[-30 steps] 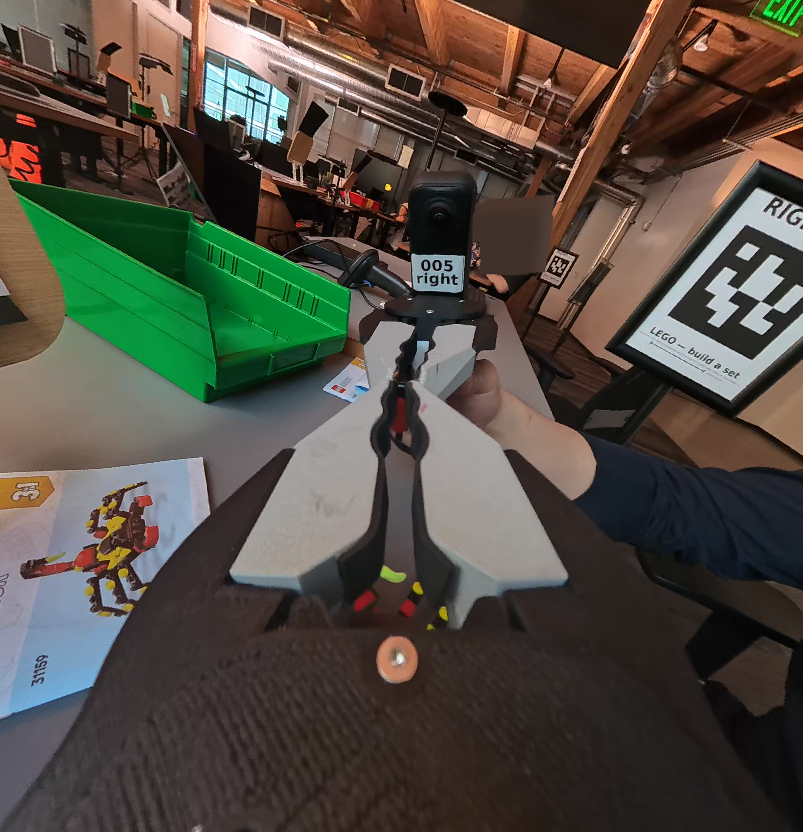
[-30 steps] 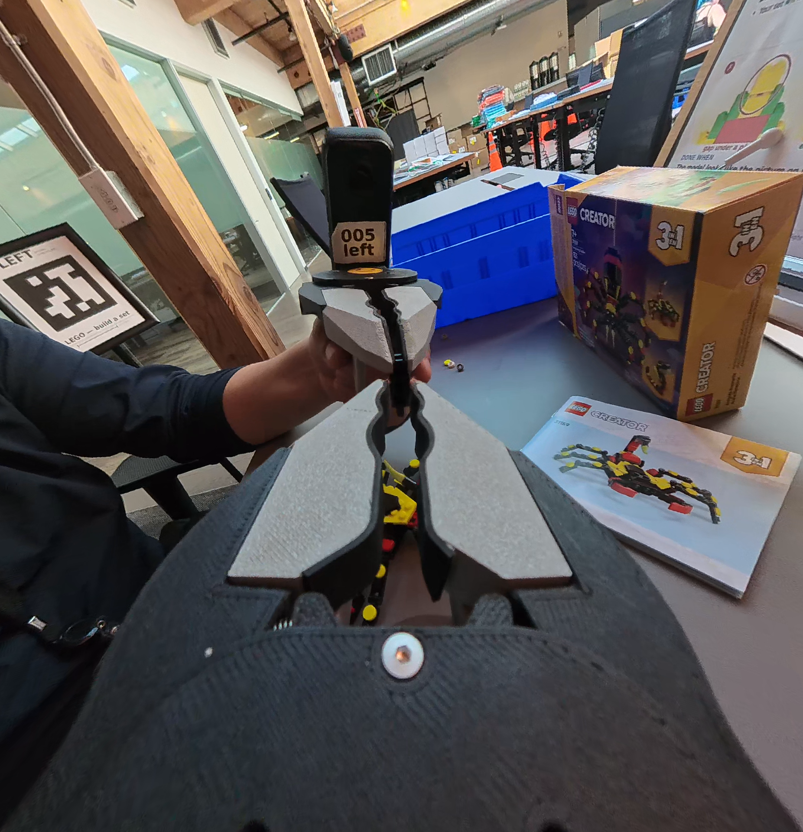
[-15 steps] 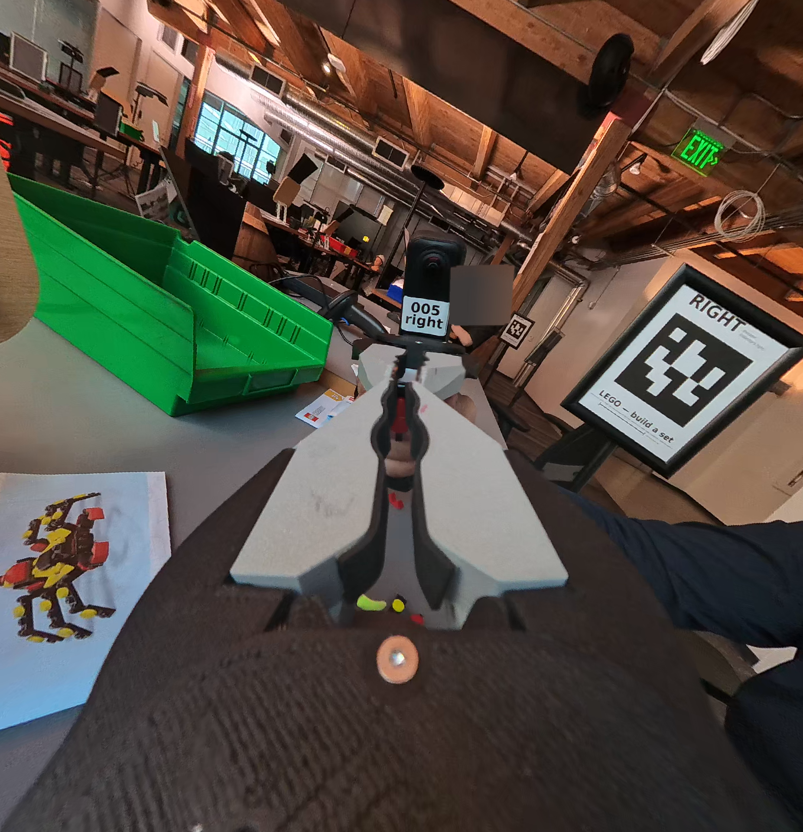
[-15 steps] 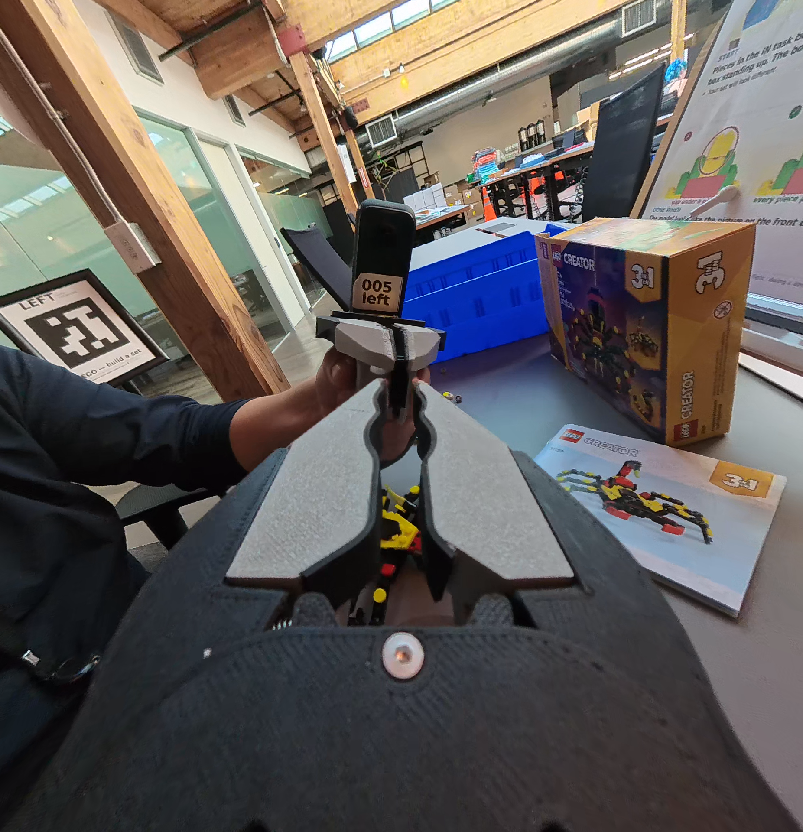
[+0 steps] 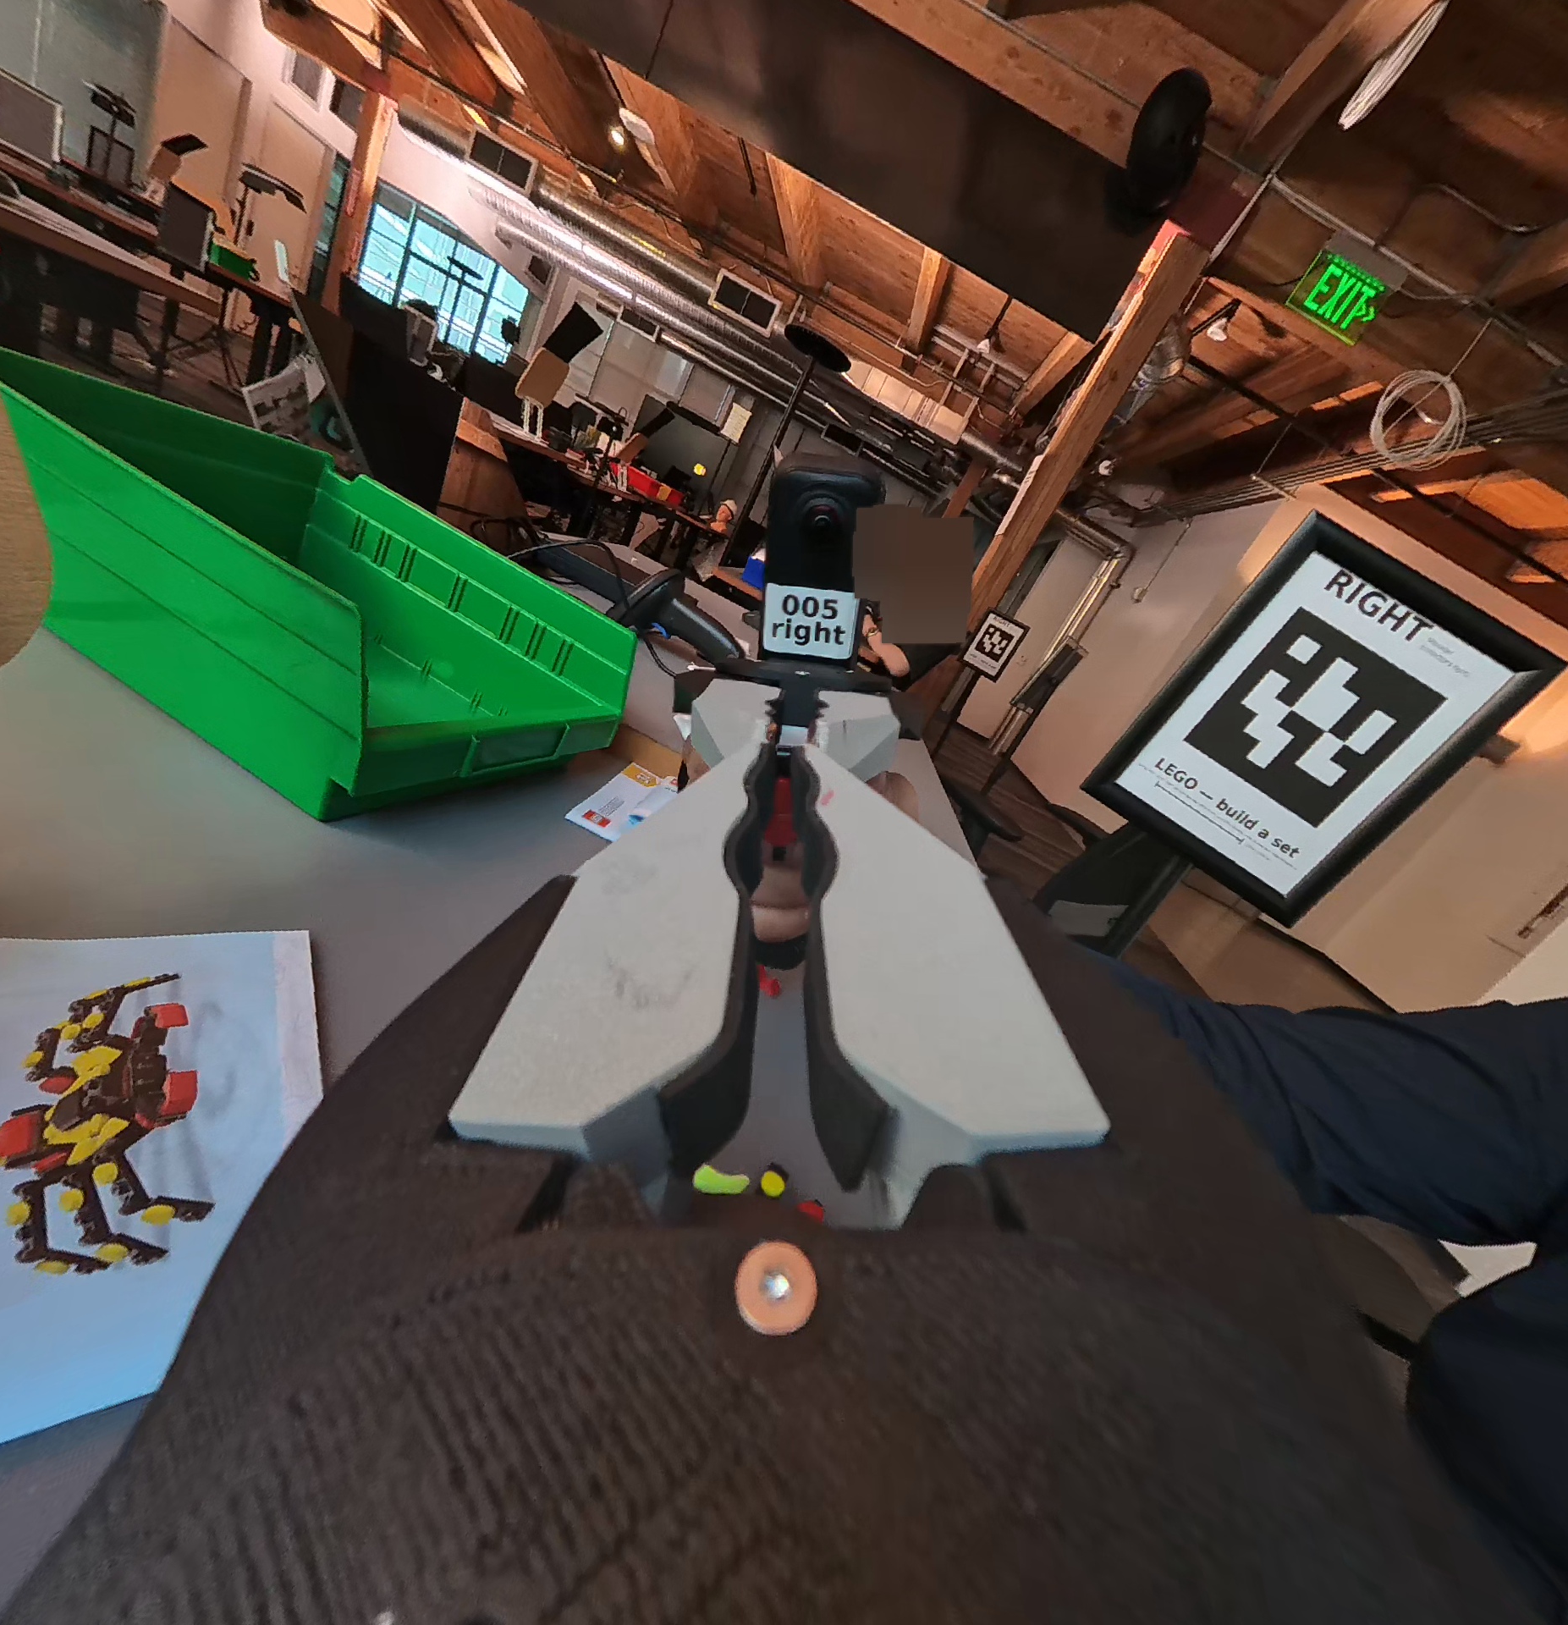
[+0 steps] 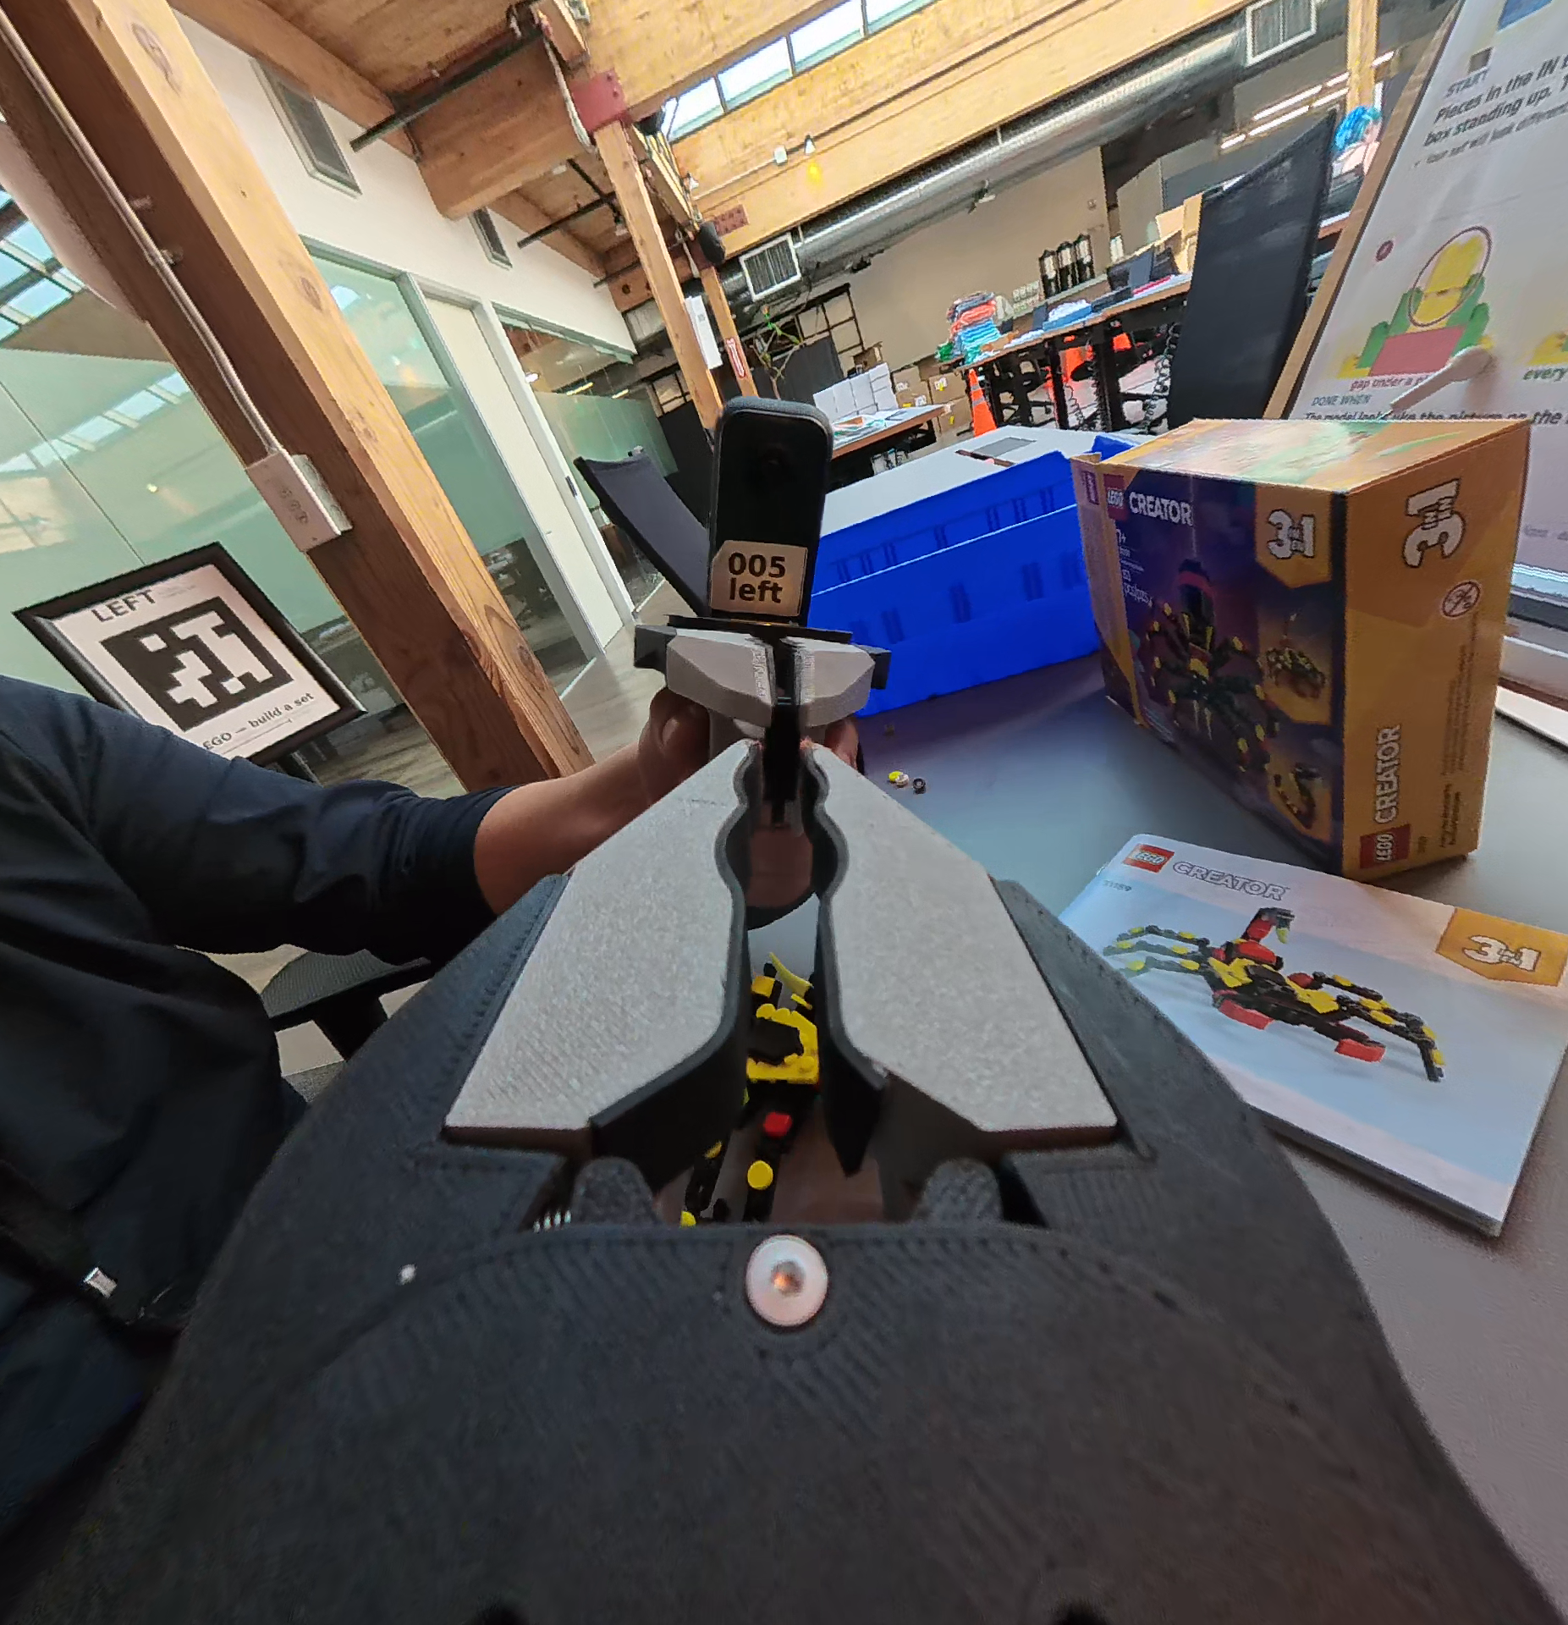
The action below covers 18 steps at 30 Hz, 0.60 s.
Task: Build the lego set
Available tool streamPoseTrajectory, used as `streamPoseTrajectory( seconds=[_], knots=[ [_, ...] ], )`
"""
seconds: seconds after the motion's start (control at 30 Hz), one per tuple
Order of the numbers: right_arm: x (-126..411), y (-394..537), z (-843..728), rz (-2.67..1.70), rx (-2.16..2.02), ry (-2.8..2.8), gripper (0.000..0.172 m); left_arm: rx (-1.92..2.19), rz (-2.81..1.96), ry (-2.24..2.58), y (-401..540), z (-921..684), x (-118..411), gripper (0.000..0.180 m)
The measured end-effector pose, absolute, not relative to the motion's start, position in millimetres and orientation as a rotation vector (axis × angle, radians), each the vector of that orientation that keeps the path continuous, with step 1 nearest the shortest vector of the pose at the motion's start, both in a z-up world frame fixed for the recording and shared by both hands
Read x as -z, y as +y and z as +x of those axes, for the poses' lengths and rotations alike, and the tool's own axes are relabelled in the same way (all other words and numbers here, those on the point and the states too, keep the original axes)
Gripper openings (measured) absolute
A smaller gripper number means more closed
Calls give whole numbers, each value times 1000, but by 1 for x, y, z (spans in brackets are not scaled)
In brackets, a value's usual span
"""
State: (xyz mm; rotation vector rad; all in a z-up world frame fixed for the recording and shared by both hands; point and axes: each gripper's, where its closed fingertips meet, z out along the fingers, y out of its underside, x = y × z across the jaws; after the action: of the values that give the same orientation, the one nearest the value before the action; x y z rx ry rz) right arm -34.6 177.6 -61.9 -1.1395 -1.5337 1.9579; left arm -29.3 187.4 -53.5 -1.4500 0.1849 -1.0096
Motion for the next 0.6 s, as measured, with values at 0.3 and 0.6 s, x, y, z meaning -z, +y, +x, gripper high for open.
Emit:
streamPoseTrajectory(
  seconds=[0.3, 0.6],
  knots=[
    [63, 176, -35, -1136, -1949, -1543, 5, 1008, -1457, 193, 188, -25, 55, 1],
    [58, 177, -39, -1117, -1874, -1501, 5, 976, -1441, 179, 188, -31, 51, 0]
  ],
)
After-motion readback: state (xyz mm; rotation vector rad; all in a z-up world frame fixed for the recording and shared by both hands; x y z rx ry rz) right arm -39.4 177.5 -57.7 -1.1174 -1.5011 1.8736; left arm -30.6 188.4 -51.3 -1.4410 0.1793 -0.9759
